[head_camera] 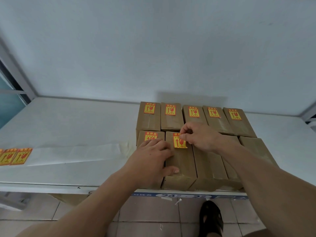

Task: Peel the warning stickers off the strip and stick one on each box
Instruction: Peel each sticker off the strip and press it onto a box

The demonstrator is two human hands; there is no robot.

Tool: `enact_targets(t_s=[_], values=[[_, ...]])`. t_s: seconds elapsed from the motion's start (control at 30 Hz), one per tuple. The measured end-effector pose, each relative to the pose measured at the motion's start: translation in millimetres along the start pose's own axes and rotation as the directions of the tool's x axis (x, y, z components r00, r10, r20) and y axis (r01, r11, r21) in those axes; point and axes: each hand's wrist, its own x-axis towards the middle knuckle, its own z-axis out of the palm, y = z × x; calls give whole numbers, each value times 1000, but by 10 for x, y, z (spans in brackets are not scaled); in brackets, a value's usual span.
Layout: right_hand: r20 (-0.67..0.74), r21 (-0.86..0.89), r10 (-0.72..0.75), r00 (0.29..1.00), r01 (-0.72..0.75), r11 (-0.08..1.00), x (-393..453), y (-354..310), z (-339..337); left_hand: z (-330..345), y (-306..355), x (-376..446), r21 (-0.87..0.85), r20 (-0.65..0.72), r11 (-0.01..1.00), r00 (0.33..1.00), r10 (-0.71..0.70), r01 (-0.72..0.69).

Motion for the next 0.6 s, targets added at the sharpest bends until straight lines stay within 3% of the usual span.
enact_targets(t_s=[0.6], values=[[-35, -63, 22, 999, -24, 998, 93, 73, 115, 15, -15, 8, -1, -15, 1000, 1000, 7, -7]])
